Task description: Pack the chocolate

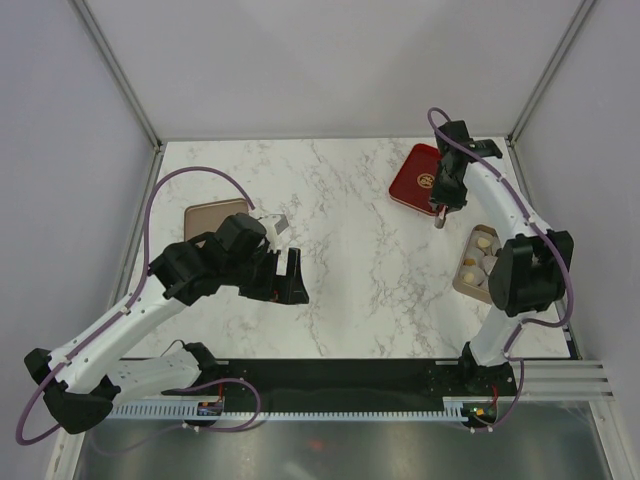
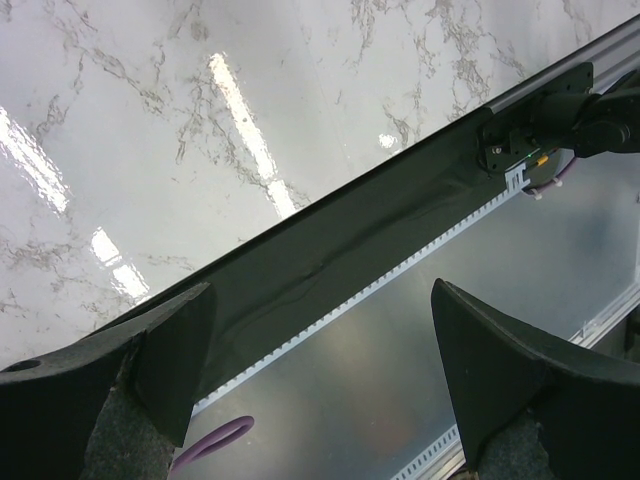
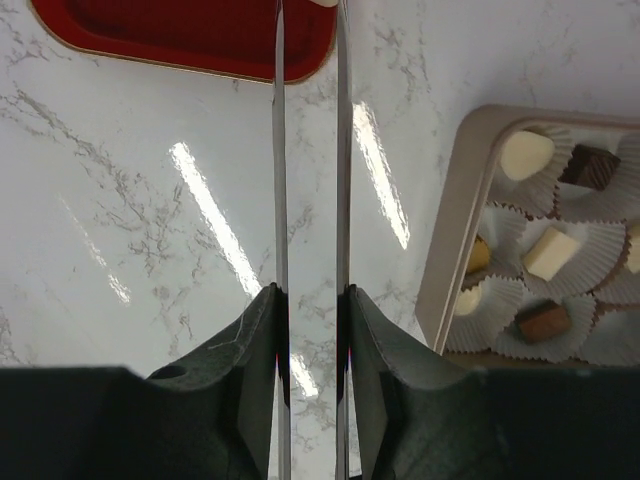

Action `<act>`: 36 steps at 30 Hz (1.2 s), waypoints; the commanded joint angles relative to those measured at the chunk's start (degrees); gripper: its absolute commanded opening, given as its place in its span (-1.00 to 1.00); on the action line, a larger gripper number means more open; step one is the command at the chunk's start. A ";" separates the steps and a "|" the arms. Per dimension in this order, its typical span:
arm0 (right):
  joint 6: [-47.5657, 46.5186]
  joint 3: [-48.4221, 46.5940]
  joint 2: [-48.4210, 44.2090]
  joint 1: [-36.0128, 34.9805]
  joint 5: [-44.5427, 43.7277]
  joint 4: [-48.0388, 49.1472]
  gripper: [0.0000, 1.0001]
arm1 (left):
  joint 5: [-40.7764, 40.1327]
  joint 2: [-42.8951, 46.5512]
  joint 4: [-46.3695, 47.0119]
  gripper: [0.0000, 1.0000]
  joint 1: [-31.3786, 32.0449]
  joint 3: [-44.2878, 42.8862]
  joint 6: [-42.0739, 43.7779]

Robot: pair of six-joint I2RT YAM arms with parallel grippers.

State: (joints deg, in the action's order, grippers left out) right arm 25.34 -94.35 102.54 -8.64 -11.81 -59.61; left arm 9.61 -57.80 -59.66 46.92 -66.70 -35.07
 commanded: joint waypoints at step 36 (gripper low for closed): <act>49.54 29.83 -39.87 5.55 -15.78 -24.14 -0.33 | -0.11 1.46 -0.28 0.93 4.94 -9.15 2.28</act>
State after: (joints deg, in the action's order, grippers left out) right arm 73.41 -65.41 64.49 -5.69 -25.61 -77.38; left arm 11.70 -57.34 -59.81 51.53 -72.60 -35.03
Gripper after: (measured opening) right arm 0.371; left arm 0.963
